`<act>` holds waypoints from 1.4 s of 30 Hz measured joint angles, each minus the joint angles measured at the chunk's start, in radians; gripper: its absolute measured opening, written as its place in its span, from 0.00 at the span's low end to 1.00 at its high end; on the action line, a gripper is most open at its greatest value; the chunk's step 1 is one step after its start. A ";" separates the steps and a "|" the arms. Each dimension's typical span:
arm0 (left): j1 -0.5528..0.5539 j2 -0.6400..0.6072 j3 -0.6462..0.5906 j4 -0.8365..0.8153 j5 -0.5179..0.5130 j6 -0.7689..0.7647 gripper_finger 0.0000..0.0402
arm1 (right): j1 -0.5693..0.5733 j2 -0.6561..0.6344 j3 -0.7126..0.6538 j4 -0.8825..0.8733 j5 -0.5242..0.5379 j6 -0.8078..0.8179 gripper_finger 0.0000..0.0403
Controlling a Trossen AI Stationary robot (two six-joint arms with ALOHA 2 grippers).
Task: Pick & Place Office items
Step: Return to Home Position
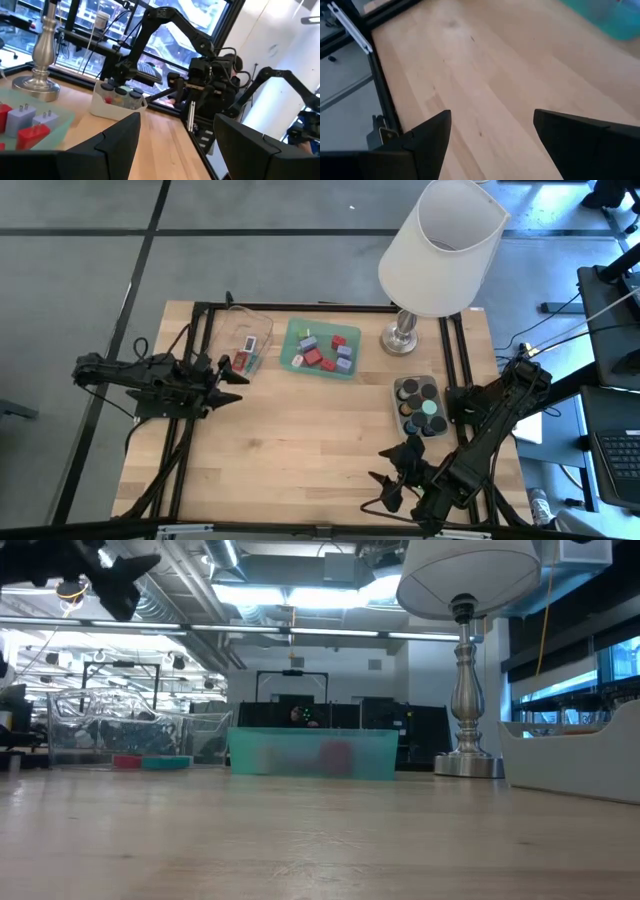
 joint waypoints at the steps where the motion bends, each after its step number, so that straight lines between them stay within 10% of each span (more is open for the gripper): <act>1: 0.000 -0.008 -0.015 0.008 0.000 0.005 0.62 | 0.000 0.000 0.000 0.000 0.013 -0.002 0.72; 24: 0.000 -0.034 -0.217 0.244 -0.098 0.067 0.62 | 0.052 0.000 0.000 0.004 0.208 -0.071 0.72; 42: 0.000 -0.034 -0.217 0.236 -0.098 0.114 0.62 | 0.159 -0.122 -0.124 -0.110 0.592 0.043 0.72</act>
